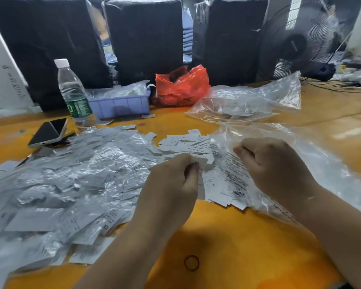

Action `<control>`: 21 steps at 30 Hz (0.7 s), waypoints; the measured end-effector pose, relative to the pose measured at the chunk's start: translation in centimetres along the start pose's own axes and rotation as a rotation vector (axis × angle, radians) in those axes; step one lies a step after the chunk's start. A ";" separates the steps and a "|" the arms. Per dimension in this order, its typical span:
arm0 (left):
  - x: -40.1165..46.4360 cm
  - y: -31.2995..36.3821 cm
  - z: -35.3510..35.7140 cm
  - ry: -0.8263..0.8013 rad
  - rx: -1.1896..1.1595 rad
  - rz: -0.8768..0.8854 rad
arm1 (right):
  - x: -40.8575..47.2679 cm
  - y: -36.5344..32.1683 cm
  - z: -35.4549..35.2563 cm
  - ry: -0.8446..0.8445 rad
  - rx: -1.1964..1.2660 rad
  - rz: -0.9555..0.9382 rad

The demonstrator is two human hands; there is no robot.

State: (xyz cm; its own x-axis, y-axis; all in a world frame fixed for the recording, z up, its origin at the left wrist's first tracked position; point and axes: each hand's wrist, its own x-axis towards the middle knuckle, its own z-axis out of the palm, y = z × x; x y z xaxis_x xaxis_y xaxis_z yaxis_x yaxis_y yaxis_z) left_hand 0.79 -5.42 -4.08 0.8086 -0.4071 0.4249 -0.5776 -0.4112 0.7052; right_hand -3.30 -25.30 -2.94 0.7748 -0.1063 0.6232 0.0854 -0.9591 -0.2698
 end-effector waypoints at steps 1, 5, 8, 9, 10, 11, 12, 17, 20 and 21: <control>0.1 -0.1 -0.1 0.003 0.000 0.000 | 0.0 0.1 -0.1 -0.004 -0.016 0.026; 0.1 -0.2 -0.2 0.000 -0.007 -0.013 | 0.3 0.3 -0.5 -0.051 -0.096 0.131; 0.0 -0.1 -0.2 -0.009 -0.013 -0.010 | 0.4 0.4 -1.0 0.037 -0.026 0.123; 0.0 0.0 -0.2 -0.003 -0.018 -0.008 | 0.4 0.4 -1.2 0.105 0.015 0.087; 0.0 0.0 -0.3 0.005 -0.024 -0.007 | 0.4 0.3 -1.4 0.175 0.045 0.046; 0.1 0.1 -0.4 0.013 -0.032 -0.006 | 0.4 0.2 -1.6 0.242 0.064 0.006; 0.1 0.2 -0.5 0.018 -0.040 -0.006 | 0.5 -0.1 -1.8 0.293 0.092 -0.017; 0.3 1.0 -1.5 0.045 -0.073 -0.013 | 1.4 -1.6 -2.3 0.289 0.461 0.153; 0.9 1.1 -3.3 0.059 -0.108 -0.025 | 2.7 -2.7 -2.0 0.178 0.789 0.304; 1.1 0.9 -4.0 0.064 -0.115 -0.030 | 3.2 -3.2 -1.8 0.127 0.879 0.334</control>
State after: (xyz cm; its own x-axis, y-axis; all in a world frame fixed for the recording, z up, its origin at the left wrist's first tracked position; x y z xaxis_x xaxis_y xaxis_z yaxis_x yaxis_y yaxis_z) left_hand 1.58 -2.97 -0.69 0.8328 -0.3417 0.4355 -0.5395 -0.3250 0.7767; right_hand -2.20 -23.03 1.21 0.7751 -0.4166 0.4751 0.3528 -0.3386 -0.8723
